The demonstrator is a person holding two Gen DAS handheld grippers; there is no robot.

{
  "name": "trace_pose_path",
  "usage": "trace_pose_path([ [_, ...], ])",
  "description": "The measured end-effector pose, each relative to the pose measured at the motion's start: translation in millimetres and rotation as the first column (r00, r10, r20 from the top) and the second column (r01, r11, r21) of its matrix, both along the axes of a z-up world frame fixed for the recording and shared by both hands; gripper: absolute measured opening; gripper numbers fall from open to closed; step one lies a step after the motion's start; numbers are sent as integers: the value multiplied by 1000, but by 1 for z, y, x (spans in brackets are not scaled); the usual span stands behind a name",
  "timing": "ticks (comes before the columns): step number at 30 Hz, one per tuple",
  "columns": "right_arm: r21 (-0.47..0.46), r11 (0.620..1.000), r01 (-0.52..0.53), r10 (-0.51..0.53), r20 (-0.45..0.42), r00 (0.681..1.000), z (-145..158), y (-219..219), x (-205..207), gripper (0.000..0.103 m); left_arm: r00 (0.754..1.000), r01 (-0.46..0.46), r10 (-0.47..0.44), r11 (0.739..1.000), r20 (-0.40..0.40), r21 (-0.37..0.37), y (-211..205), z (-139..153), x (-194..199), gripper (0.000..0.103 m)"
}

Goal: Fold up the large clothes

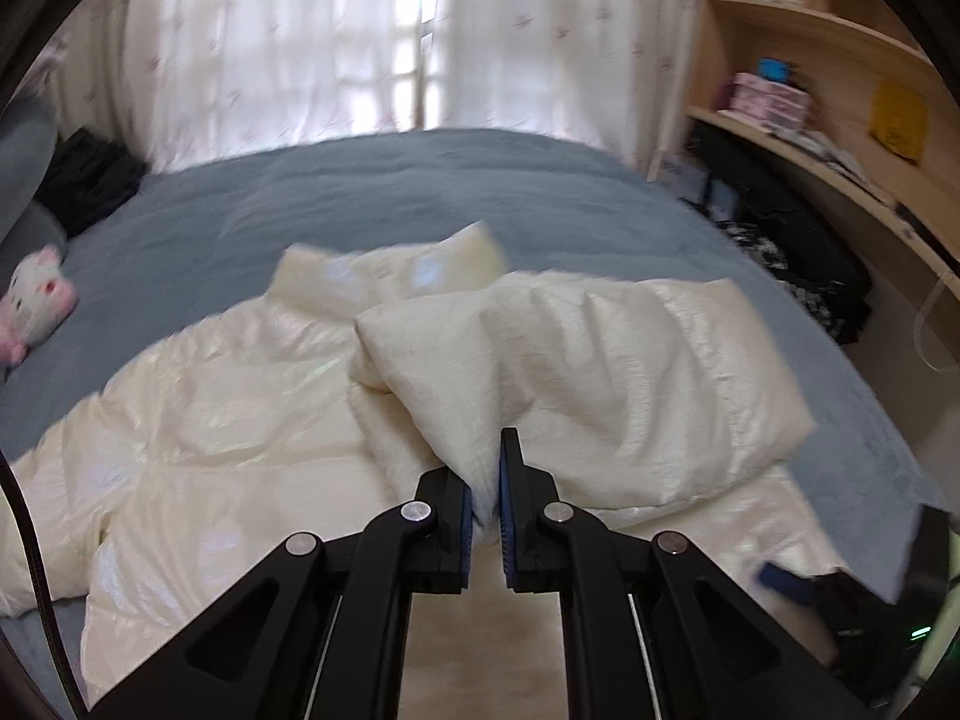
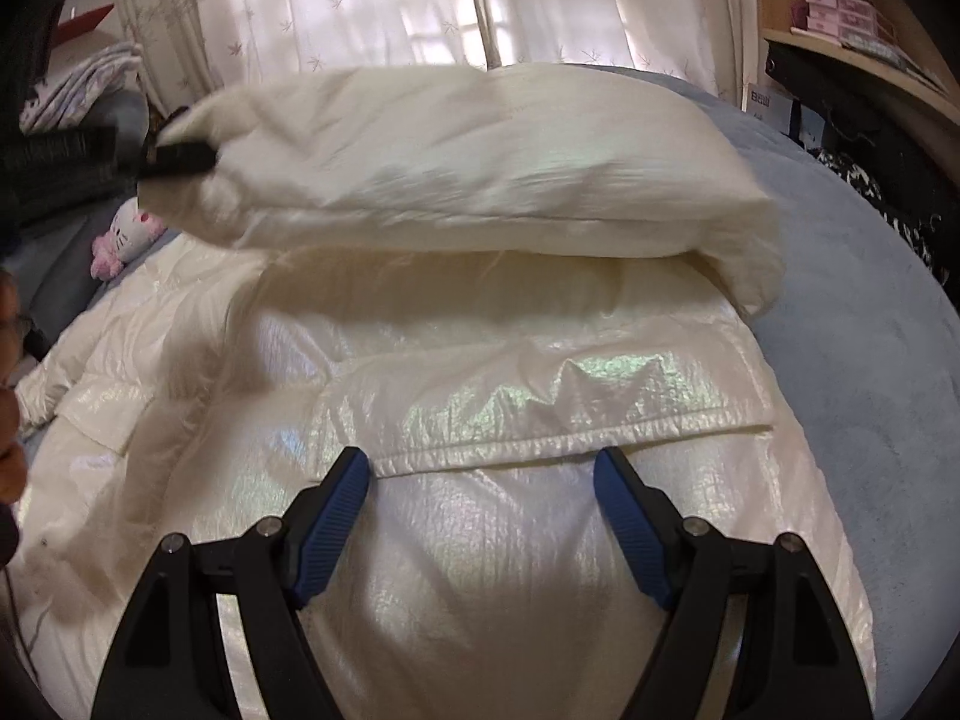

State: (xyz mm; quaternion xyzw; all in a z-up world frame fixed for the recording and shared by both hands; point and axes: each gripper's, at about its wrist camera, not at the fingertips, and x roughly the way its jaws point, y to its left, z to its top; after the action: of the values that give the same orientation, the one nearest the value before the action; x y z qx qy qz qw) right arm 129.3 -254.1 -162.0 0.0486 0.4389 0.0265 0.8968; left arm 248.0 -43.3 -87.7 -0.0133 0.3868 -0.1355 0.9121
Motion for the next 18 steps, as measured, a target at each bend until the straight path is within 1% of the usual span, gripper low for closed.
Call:
trace_pose_path([
  [2, 32, 999, 7, -7, 4, 1000, 2, -4, 0, 78, 998, -49, 48, 999, -51, -13, 18, -15, 13, 5],
  [5, 74, 997, 26, -25, -14, 1000, 2, -12, 2, 78, 983, -121, 115, 992, -140, -37, 44, -44, 30, 6],
  [6, 77, 997, 33, -31, -23, 999, 1, -12, 3, 78, 978, -133, 124, 990, -165, -45, 49, -53, 33, 6],
  [8, 57, 997, 42, -40, -34, 999, 0, -11, 5, 78, 975, -141, 130, 989, -182, -49, 52, -61, 33, 6],
  [11, 10, 999, 31, -31, -40, 999, -1, -4, 7, 78, 979, -141, 132, 989, -157, -46, 52, -55, 27, 6],
  [13, -1, 1000, 14, -15, -39, 999, -1, 0, 6, 78, 980, -165, 155, 984, -124, -73, 58, -41, 22, 6],
  [16, -11, 1000, 10, -10, -33, 999, -2, 2, 4, 78, 973, -221, 208, 965, -103, -140, 78, -25, 17, 6],
  [18, -9, 1000, 11, -11, -33, 999, -3, 1, 4, 78, 962, -265, 252, 956, -106, -129, 90, -27, 18, 6],
])
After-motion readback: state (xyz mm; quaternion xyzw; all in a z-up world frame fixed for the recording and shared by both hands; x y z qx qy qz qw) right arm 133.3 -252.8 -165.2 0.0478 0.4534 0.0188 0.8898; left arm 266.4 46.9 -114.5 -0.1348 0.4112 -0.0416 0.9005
